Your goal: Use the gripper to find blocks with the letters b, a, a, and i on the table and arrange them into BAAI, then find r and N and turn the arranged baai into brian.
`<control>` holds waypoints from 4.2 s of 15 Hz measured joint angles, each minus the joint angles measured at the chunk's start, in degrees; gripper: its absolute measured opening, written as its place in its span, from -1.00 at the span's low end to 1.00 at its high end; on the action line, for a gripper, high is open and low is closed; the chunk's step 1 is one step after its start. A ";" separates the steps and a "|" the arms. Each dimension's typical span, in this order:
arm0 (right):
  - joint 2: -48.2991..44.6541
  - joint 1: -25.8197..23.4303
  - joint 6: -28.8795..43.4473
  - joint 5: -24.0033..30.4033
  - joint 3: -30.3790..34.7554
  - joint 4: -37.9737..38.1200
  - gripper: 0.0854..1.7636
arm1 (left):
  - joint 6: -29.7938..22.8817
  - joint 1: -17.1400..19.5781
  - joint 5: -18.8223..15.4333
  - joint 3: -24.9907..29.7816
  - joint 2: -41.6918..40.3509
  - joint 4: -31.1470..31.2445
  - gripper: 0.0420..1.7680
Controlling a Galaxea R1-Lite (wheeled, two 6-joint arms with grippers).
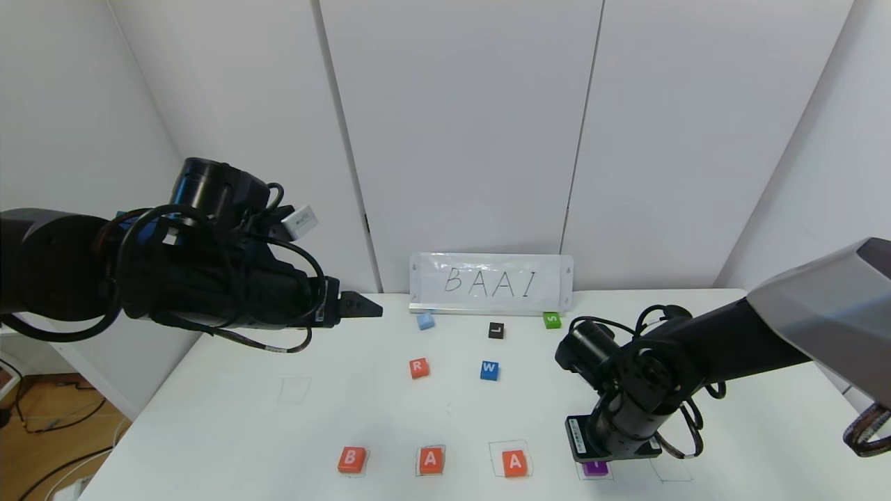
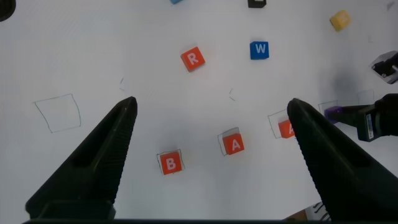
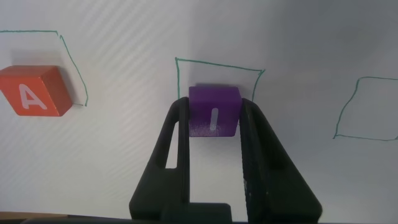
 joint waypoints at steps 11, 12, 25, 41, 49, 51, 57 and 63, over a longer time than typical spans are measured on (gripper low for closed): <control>0.00 0.07 -0.02 0.02 0.20 0.00 -0.46 | 0.00 0.00 0.01 0.00 0.02 -0.02 0.94; 0.00 0.07 -0.02 0.02 0.20 0.02 -0.46 | 0.00 0.00 0.01 0.00 0.02 0.00 0.94; 0.00 0.07 -0.11 -0.04 0.17 -0.09 0.64 | 0.06 0.00 0.01 0.00 0.02 -0.02 0.94; -0.32 -0.43 -0.77 0.35 -0.22 -0.09 0.90 | 0.11 0.00 0.11 0.00 0.22 -0.06 0.94; -6.41 -3.06 -4.43 0.40 0.28 0.11 0.92 | 0.13 -0.02 0.33 -0.02 0.17 -0.09 0.94; -8.95 -3.39 -5.67 0.40 1.46 0.13 0.92 | 0.11 0.02 0.34 0.00 -0.09 -0.09 0.94; -16.23 -2.79 -6.79 -0.04 4.45 0.10 0.92 | 0.11 -1.10 2.06 1.13 -2.78 -0.04 0.94; -29.07 -2.82 -6.70 0.00 9.59 0.79 0.92 | 1.06 -3.61 5.89 5.79 -13.40 1.61 0.94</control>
